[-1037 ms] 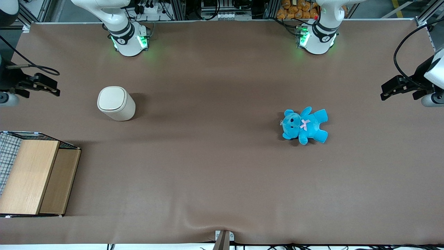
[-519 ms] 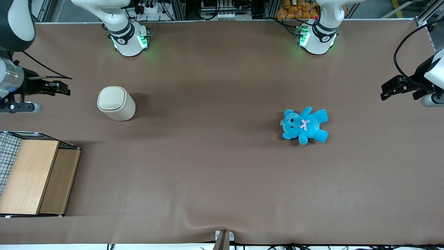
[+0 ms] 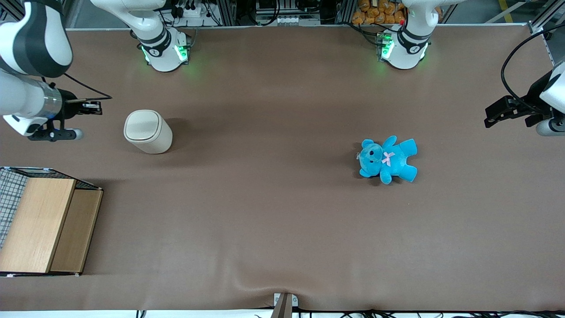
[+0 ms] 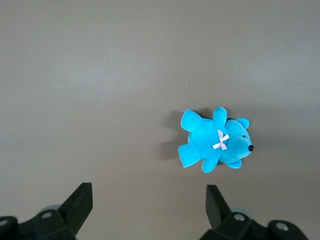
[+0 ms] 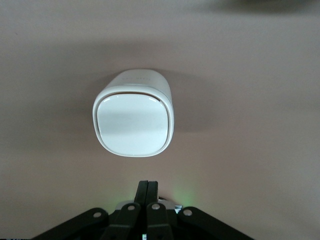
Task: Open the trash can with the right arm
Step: 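Lower the right gripper to the lid edge of the trash can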
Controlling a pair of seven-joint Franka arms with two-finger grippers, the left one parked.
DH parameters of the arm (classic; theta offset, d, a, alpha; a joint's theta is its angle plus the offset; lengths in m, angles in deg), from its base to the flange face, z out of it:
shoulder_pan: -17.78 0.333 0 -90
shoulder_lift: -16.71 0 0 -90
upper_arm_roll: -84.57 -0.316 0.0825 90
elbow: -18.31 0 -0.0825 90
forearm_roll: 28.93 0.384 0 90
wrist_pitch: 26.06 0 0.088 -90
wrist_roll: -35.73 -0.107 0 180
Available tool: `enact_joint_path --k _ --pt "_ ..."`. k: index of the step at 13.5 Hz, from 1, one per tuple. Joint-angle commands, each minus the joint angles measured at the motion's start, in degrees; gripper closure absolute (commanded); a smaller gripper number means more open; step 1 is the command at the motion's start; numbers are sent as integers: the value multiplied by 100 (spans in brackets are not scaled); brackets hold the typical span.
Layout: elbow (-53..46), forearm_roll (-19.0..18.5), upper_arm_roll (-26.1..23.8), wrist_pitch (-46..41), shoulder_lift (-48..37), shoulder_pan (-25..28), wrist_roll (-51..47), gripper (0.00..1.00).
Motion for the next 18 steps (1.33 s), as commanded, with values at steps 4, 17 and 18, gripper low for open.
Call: enact_joint_path --k 4,17,18 --pt "876 84 12 588 -222 -4 27 100" --pt "1993 84 29 2328 -11 -31 106 100" --pt "2020 84 29 2408 6 -31 106 100"
